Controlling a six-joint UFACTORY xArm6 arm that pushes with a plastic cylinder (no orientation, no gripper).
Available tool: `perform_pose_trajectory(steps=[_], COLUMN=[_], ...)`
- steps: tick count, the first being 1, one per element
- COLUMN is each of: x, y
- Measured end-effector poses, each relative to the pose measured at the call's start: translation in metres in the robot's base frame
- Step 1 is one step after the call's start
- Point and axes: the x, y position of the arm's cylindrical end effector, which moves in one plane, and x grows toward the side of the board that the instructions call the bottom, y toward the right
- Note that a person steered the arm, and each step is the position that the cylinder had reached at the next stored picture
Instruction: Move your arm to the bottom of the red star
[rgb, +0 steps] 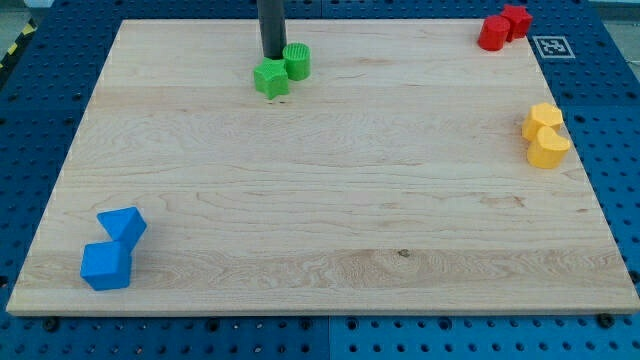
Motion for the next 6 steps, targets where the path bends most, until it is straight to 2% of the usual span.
perform_pose_trajectory(steps=[1,2,3,5,6], x=[-0.036,-0.05,-0.042,0.036,0.034], y=[0.003,0.045,0.11,0.288,0.374])
